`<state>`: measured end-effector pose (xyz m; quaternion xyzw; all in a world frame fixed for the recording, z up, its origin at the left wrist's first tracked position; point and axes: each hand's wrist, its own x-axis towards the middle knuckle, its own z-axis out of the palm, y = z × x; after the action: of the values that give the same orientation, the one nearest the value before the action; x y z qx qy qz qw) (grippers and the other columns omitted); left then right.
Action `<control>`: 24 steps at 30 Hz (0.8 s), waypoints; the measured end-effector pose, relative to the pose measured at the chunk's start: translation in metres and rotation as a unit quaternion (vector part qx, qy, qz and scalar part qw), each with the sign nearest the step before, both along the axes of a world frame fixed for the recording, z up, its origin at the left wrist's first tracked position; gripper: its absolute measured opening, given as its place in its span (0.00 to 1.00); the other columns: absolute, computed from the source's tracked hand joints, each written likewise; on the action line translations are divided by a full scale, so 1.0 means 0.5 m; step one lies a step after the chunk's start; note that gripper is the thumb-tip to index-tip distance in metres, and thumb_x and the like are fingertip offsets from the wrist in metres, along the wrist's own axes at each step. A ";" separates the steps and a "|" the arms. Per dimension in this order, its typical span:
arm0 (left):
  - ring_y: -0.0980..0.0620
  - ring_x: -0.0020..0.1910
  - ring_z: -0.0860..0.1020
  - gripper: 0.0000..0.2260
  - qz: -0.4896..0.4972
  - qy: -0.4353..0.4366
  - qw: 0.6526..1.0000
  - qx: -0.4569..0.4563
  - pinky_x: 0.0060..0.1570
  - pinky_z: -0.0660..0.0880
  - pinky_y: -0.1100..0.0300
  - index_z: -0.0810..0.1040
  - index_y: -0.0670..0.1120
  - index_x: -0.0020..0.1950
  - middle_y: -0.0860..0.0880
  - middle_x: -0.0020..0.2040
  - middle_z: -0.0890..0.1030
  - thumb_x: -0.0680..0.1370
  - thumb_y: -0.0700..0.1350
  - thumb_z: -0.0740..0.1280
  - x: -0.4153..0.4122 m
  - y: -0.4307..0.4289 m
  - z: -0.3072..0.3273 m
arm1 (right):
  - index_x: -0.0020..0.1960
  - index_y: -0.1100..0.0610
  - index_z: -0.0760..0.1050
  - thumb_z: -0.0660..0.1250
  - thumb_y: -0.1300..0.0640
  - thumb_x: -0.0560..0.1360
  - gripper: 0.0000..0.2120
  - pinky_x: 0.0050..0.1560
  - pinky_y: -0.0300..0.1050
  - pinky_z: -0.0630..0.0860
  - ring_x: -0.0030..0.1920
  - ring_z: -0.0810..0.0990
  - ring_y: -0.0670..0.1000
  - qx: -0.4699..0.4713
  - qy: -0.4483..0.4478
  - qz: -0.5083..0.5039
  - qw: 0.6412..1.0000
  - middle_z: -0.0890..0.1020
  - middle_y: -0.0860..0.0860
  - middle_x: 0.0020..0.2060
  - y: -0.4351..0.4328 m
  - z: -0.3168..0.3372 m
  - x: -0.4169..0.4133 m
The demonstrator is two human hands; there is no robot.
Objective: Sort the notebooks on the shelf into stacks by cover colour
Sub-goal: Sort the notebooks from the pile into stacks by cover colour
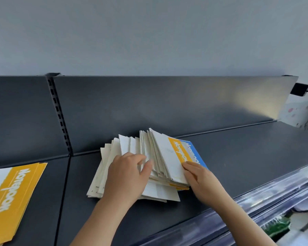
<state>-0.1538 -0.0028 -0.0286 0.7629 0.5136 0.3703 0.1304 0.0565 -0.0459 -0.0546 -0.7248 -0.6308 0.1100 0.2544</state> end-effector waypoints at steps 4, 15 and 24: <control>0.53 0.37 0.76 0.16 0.014 0.012 0.999 -0.042 0.34 0.72 0.58 0.77 0.50 0.37 0.55 0.33 0.79 0.73 0.62 0.63 0.040 0.002 0.014 | 0.69 0.47 0.69 0.55 0.52 0.81 0.17 0.67 0.35 0.61 0.68 0.65 0.43 0.032 0.037 0.074 0.996 0.68 0.40 0.68 -0.010 -0.007 -0.017; 0.51 0.36 0.78 0.04 0.101 -0.053 0.988 -0.099 0.34 0.75 0.53 0.72 0.46 0.41 0.51 0.37 0.80 0.75 0.45 0.63 0.052 0.006 0.035 | 0.53 0.59 0.75 0.55 0.56 0.80 0.12 0.54 0.45 0.71 0.55 0.74 0.54 -0.004 0.049 0.007 0.999 0.78 0.50 0.52 -0.007 -0.004 0.044; 0.53 0.37 0.79 0.08 0.085 -0.103 0.977 -0.165 0.29 0.71 0.60 0.73 0.43 0.52 0.51 0.41 0.82 0.74 0.43 0.65 0.048 0.002 0.035 | 0.65 0.47 0.71 0.52 0.54 0.82 0.15 0.50 0.34 0.73 0.54 0.68 0.42 -0.015 0.097 0.059 0.993 0.70 0.38 0.54 -0.016 0.014 0.027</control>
<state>-0.1299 -0.0017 -0.0110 0.6426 0.6142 0.3668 0.2744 0.0701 -0.0538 -0.0478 -0.6757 -0.6435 0.2037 0.2963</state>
